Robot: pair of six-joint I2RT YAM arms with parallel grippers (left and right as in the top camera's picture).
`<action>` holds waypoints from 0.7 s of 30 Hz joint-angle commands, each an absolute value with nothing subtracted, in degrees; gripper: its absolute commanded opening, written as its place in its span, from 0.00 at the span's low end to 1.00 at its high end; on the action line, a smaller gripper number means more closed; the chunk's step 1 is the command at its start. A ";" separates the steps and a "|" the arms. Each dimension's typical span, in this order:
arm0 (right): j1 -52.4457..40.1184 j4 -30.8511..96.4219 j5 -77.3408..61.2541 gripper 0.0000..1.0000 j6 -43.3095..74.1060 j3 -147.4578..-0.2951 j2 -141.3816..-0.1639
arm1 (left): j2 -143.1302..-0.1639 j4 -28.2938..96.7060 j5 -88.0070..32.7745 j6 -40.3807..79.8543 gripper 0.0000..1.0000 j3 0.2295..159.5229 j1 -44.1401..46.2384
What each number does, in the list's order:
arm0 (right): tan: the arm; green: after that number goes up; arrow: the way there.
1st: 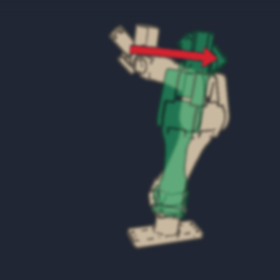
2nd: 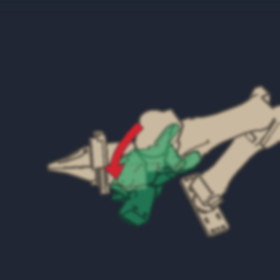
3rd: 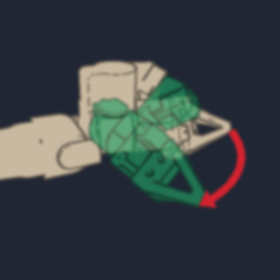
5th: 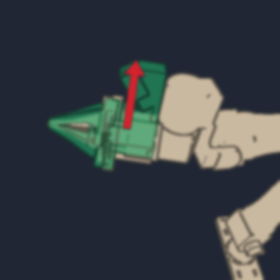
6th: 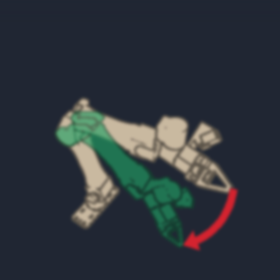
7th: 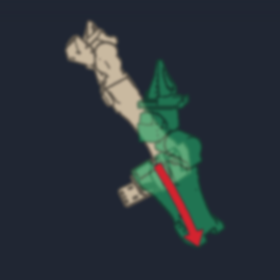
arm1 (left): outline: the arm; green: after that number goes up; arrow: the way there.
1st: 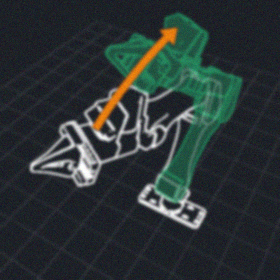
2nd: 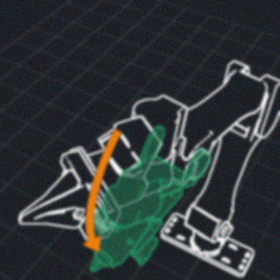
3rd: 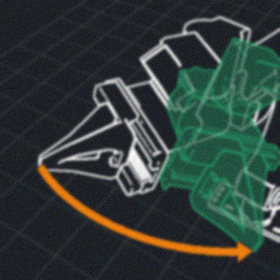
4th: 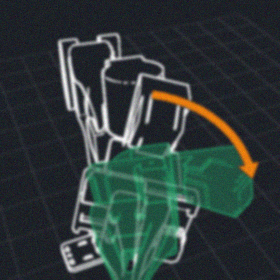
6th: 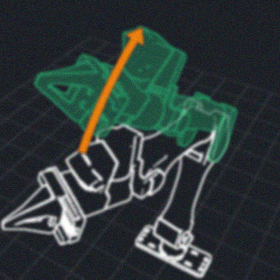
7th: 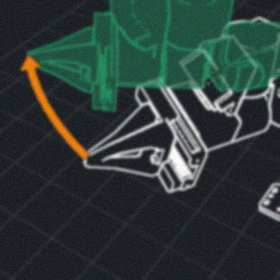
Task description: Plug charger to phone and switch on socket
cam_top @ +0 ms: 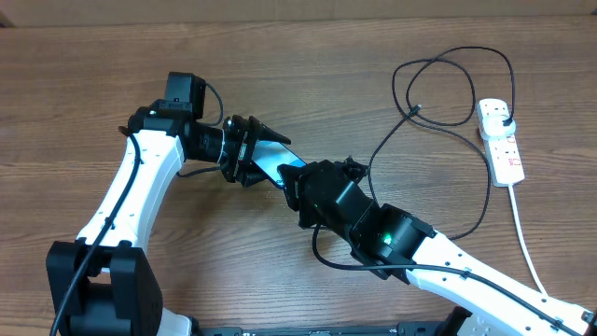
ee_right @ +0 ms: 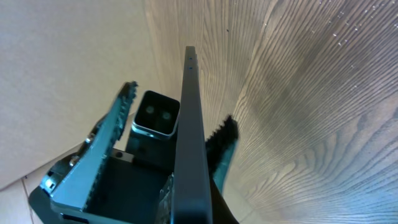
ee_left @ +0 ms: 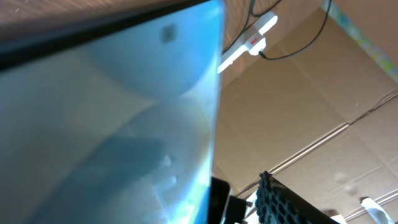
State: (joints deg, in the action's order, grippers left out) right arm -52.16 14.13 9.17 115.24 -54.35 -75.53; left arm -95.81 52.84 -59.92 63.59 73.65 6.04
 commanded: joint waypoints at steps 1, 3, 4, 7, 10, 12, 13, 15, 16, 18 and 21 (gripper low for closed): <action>-52.05 13.28 8.88 0.04 115.94 -54.70 -75.16 | -96.12 51.83 -59.86 66.48 0.57 73.97 6.57; -52.05 13.30 8.86 0.04 115.94 -54.70 -75.16 | -96.12 51.55 -59.53 66.50 0.45 73.97 6.57; -52.05 13.28 8.86 0.04 115.94 -54.70 -75.16 | -96.12 51.55 -59.31 66.52 0.39 73.97 6.57; -52.05 13.28 8.86 0.04 115.94 -54.70 -75.16 | -96.12 51.55 -59.00 66.76 0.25 73.97 6.57; -52.05 13.28 8.75 0.04 115.94 -54.70 -75.16 | -96.12 51.53 -58.17 67.40 0.13 73.97 6.57; -52.05 13.28 8.67 0.04 115.94 -54.70 -75.16 | -96.12 51.48 -57.84 67.92 0.07 73.97 6.57; -52.05 13.28 8.64 0.05 115.94 -54.70 -75.16 | -96.12 51.33 -57.87 68.12 0.05 73.97 6.57; -52.05 13.21 8.38 0.09 115.94 -54.70 -75.16 | -96.12 50.76 -57.89 68.42 0.04 73.97 6.57; -52.05 13.10 8.21 0.12 115.94 -54.70 -75.16 | -96.12 50.50 -57.89 68.71 0.04 73.97 6.57; -52.05 13.06 7.81 0.20 115.94 -54.70 -75.16 | -96.12 50.48 -57.87 69.41 0.04 73.97 6.57; -52.05 13.10 7.64 0.31 115.92 -54.70 -75.16 | -96.12 50.48 -57.87 69.52 0.04 73.97 6.57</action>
